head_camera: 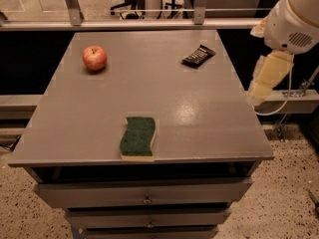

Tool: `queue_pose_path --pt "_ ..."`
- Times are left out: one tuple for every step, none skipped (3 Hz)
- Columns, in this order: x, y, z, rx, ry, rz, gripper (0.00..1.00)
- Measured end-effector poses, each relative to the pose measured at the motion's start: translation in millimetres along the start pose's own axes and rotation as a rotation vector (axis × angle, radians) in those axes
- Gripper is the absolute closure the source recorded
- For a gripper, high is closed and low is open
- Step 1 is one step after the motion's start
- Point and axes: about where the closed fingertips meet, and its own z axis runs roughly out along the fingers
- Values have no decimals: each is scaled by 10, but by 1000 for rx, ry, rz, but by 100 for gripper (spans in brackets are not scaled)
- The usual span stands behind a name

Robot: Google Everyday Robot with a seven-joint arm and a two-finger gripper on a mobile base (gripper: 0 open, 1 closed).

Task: Pick rxbar chocolate

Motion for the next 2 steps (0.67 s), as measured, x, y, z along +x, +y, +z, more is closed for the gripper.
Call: queue_pose_path --pt "-175 -672 460 44 -64 21 0" --pt "-269 -1106 888 45 -120 77 0"
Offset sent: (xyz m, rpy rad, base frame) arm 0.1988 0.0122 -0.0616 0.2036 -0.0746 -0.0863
